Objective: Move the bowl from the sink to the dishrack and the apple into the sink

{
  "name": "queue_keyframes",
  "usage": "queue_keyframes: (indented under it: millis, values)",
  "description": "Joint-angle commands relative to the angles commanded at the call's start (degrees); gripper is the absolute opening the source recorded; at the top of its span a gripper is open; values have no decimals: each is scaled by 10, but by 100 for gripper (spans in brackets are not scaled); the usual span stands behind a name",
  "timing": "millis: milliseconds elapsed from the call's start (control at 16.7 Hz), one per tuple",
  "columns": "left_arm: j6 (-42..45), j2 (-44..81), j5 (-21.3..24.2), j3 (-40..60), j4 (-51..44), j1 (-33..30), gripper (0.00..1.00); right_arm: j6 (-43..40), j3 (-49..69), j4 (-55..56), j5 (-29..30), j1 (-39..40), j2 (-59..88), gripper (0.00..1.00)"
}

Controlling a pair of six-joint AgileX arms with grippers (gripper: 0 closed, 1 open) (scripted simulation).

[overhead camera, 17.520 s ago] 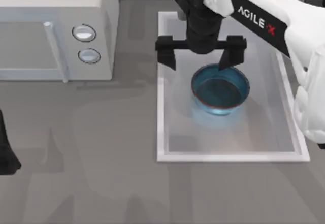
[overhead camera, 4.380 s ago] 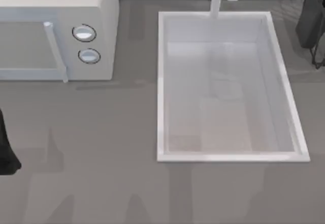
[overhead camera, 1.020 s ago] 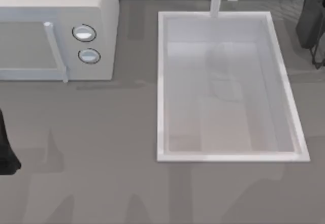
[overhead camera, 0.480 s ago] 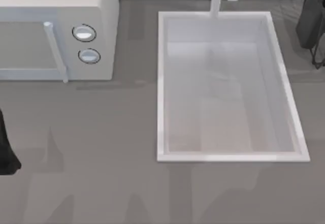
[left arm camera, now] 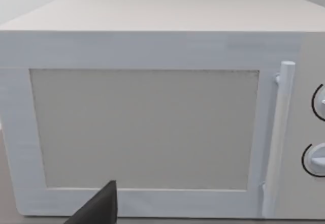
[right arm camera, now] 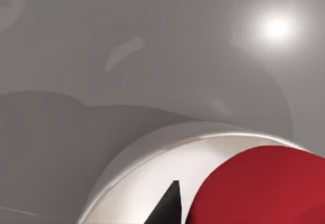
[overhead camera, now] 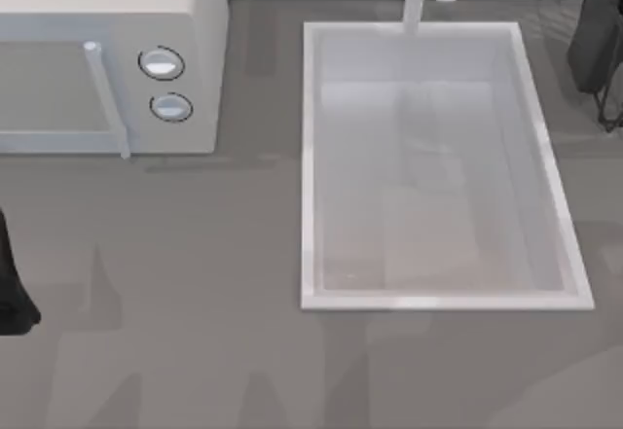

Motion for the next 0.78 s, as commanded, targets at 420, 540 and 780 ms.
queue_keyframes:
  millis: [420,540,780]
  values:
    - [0,0,0,0,0,0,100,75,-87,382,129,196,22,0]
    - [0,0,0,0,0,0,100,100,-120,507,169,259,23,0]
    - [0,0,0,0,0,0,100,148,-188,744,243,379,14,0]
